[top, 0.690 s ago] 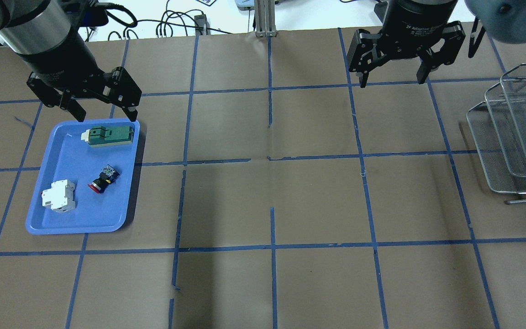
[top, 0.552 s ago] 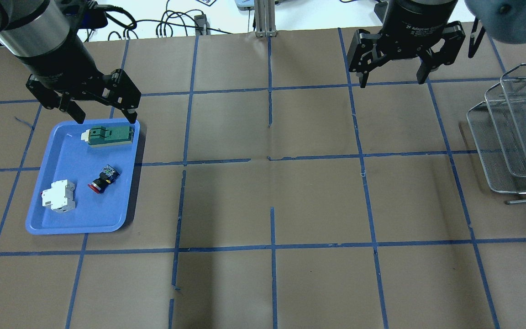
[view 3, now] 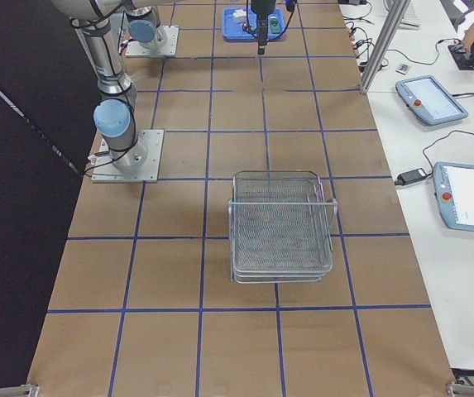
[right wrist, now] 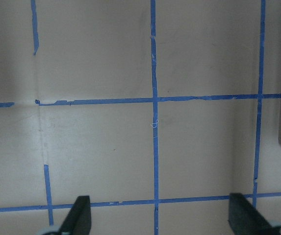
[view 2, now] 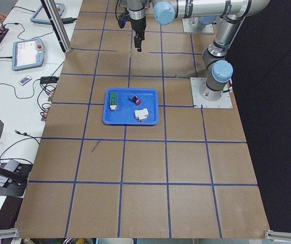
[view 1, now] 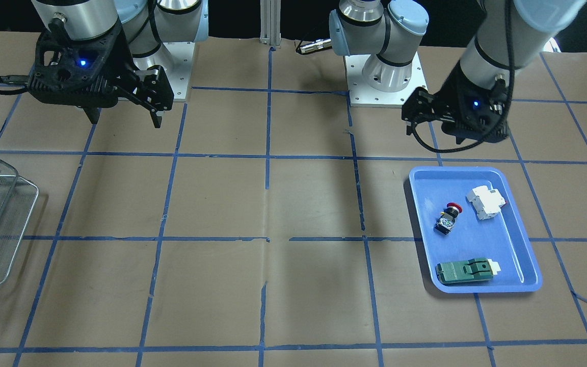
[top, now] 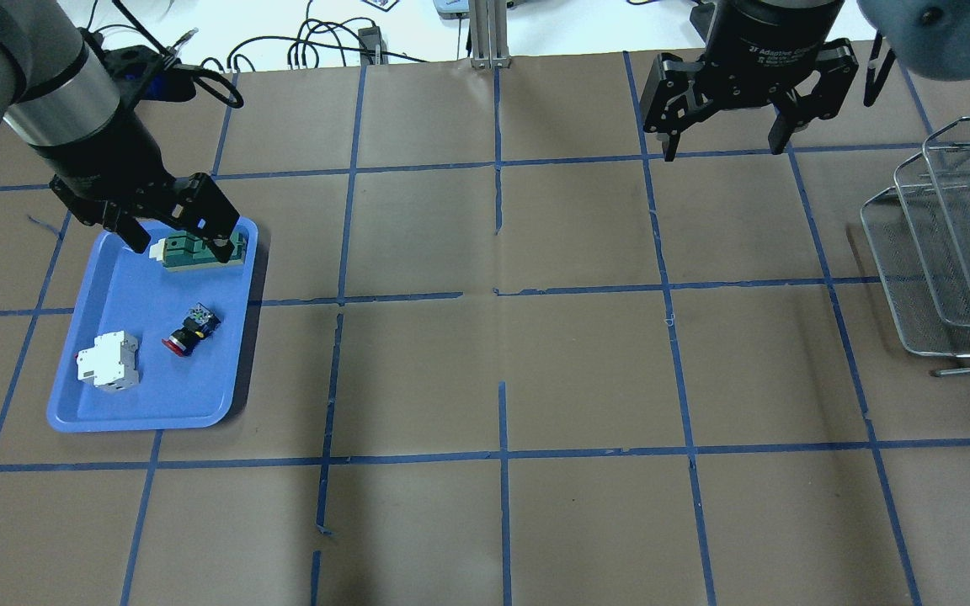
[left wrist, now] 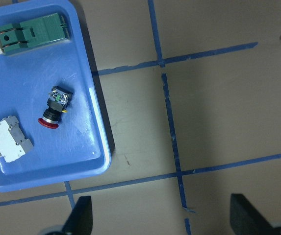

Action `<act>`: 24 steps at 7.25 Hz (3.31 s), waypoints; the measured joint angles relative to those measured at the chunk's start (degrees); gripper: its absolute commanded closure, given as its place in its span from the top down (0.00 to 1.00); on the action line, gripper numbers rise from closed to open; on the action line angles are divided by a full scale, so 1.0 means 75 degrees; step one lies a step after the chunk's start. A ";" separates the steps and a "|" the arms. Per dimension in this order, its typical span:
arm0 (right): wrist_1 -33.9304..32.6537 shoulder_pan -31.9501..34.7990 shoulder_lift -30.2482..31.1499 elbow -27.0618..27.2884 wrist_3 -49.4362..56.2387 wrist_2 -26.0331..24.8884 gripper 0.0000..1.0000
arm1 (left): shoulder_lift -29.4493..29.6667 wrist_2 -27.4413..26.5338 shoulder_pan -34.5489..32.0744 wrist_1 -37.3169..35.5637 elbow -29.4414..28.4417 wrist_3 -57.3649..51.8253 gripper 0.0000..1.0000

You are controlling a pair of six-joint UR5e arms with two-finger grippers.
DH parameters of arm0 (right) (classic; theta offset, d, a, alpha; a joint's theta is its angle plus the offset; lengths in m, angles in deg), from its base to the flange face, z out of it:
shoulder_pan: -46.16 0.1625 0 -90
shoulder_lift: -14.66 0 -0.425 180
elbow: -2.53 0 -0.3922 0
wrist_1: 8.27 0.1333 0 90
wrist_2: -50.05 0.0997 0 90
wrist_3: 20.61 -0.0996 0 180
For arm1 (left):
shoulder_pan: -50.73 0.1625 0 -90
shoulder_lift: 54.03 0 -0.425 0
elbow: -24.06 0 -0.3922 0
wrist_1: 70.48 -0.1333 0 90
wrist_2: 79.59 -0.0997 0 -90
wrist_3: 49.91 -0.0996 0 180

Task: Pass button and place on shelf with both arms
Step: 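Lower the left gripper over the red push button on the blue tray, then close the left gripper on the red push button's body, then lift the push button with the left gripper and carry it toward table center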

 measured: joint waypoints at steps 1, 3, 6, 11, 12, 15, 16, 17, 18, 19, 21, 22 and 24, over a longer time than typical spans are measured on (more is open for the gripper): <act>0.0000 0.0000 0.0000 0.0001 0.0000 0.0000 1.00 | 0.0198 0.0067 0.0495 -0.0734 0.0530 -0.0786 1.00; -0.0001 0.0000 0.0000 -0.0004 0.0000 0.0000 1.00 | 0.0720 0.0266 0.1273 -0.2740 0.1881 -0.2295 1.00; -0.0001 0.0000 0.0000 -0.0002 0.0000 0.0000 1.00 | 0.1651 0.0316 0.2009 -0.4167 0.2528 -0.3958 1.00; 0.0001 0.0000 0.0000 -0.0004 0.0000 0.0000 1.00 | 0.2467 0.0278 0.2221 -0.5066 0.2660 -0.5429 0.96; 0.0000 0.0000 0.0000 -0.0001 0.0000 0.0000 1.00 | 0.2500 0.0277 0.2289 -0.5077 0.2726 -0.5461 0.62; -0.0001 0.0000 0.0000 0.0002 0.0000 0.0000 1.00 | 0.2500 0.0307 0.2352 -0.5110 0.2806 -0.5448 0.00; -0.0001 0.0000 0.0000 0.0003 0.0000 0.0003 1.00 | 0.2465 0.0344 0.2353 -0.5102 0.2792 -0.5399 0.00; -0.0001 0.0000 0.0000 0.0003 0.0000 0.0005 1.00 | 0.2368 0.0379 0.2327 -0.5065 0.2742 -0.5325 0.00; -0.0001 0.0000 0.0000 0.0003 0.0000 0.0003 1.00 | 0.2201 0.0476 0.2273 -0.4922 0.2668 -0.5139 0.00; -0.0001 0.0000 0.0000 0.0003 0.0000 0.0003 1.00 | 0.1915 0.0768 0.2213 -0.4509 0.2569 -0.4679 0.00; -0.0001 0.0000 0.0001 0.0003 0.0000 0.0003 1.00 | 0.1097 0.1598 0.1794 -0.2899 0.2125 -0.3393 0.00; -0.0001 0.0000 0.0000 0.0001 0.0000 0.0004 1.00 | 0.0707 0.1771 0.1203 -0.2238 0.1788 -0.2437 0.00; -0.0001 -0.0002 0.0001 0.0000 0.0000 0.0003 1.00 | 0.0158 0.2269 -0.0324 -0.1382 0.1139 -0.0795 0.00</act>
